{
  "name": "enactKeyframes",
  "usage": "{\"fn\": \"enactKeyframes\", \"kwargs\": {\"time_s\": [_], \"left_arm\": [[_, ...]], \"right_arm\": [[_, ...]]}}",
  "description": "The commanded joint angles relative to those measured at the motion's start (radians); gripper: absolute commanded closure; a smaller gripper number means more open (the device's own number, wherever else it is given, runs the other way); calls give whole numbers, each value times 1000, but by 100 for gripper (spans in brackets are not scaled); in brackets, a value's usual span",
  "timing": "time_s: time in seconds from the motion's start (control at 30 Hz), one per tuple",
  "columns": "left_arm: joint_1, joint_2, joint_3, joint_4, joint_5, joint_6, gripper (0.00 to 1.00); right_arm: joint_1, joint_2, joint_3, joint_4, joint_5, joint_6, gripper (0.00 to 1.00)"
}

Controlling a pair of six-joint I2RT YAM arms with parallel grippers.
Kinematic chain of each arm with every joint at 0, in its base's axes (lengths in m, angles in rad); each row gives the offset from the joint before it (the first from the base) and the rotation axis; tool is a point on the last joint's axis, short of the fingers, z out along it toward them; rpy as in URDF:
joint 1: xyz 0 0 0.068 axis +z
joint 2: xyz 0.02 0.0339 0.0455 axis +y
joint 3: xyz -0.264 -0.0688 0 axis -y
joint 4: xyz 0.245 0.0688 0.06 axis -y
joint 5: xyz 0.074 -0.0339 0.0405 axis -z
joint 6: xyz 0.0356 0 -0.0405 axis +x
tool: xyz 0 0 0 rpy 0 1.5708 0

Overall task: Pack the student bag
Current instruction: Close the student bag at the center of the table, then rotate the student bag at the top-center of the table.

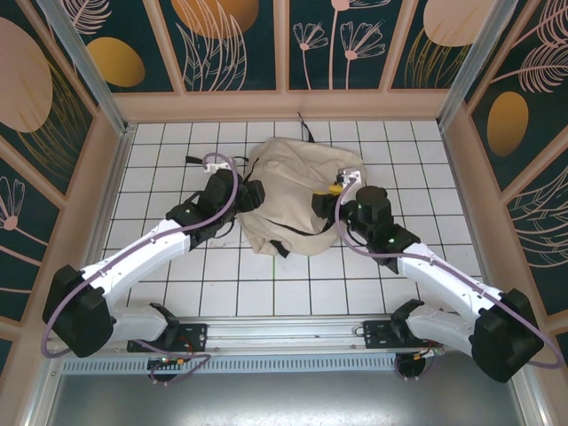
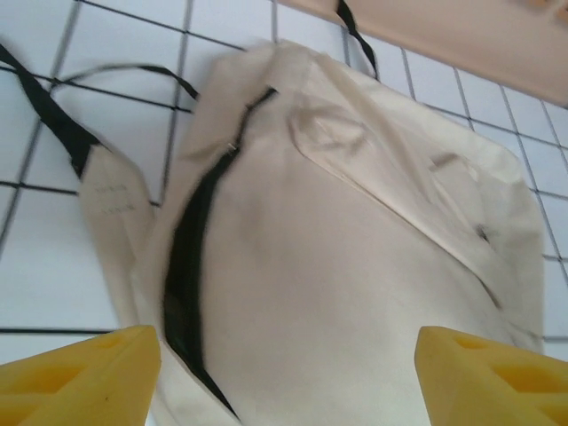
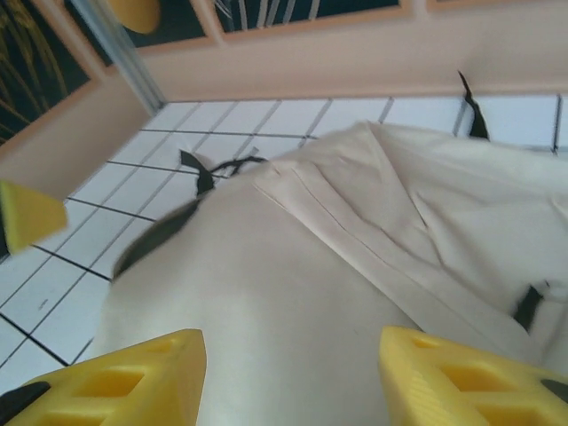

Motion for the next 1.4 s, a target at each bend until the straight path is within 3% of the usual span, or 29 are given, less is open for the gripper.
{"fn": "enactKeyframes", "kwargs": {"time_s": [0.0, 0.07, 0.13, 0.3, 0.47, 0.57, 0.7, 0.8, 0.87, 0.97, 1.1, 1.13, 1.2, 1.23, 1.33, 1.37], "left_arm": [[106, 76, 14, 93, 71, 57, 28], [141, 136, 61, 122, 107, 90, 29], [156, 215, 108, 133, 122, 127, 29], [190, 363, 148, 170, 146, 124, 31], [195, 434, 108, 201, 183, 111, 32], [194, 430, 67, 223, 205, 98, 50], [194, 386, -27, 284, 260, 57, 68], [194, 346, -86, 320, 298, 16, 84], [192, 319, -133, 370, 350, -25, 87], [173, 289, -194, 454, 418, -99, 88], [76, 276, -192, 497, 415, -164, 88], [57, 271, -192, 518, 419, -183, 85], [47, 255, -194, 535, 425, -213, 70], [47, 237, -192, 528, 420, -213, 66], [46, 177, -154, 406, 338, -151, 50], [46, 159, -134, 356, 297, -125, 50]], "right_arm": [[-60, -7, -52, -16, 55, 158, 45], [-123, -8, -94, -5, 48, 251, 45], [-182, 6, -137, 12, -13, 329, 39], [-276, 90, -201, 86, -99, 418, 31], [-321, 235, -178, 171, -175, 441, 33], [-327, 339, -120, 202, -205, 425, 43], [-347, 475, -19, 229, -241, 406, 79], [-360, 546, 72, 215, -232, 375, 99], [-367, 590, 147, 183, -221, 343, 100], [-380, 672, 272, 136, -205, 295, 100], [-408, 812, 465, 65, -203, 229, 100], [-415, 850, 521, 36, -211, 212, 100], [-430, 908, 614, -18, -241, 193, 100], [-434, 930, 645, -41, -258, 186, 97], [-436, 928, 679, -64, -258, 174, 73], [-434, 913, 671, -61, -257, 173, 69]]}}
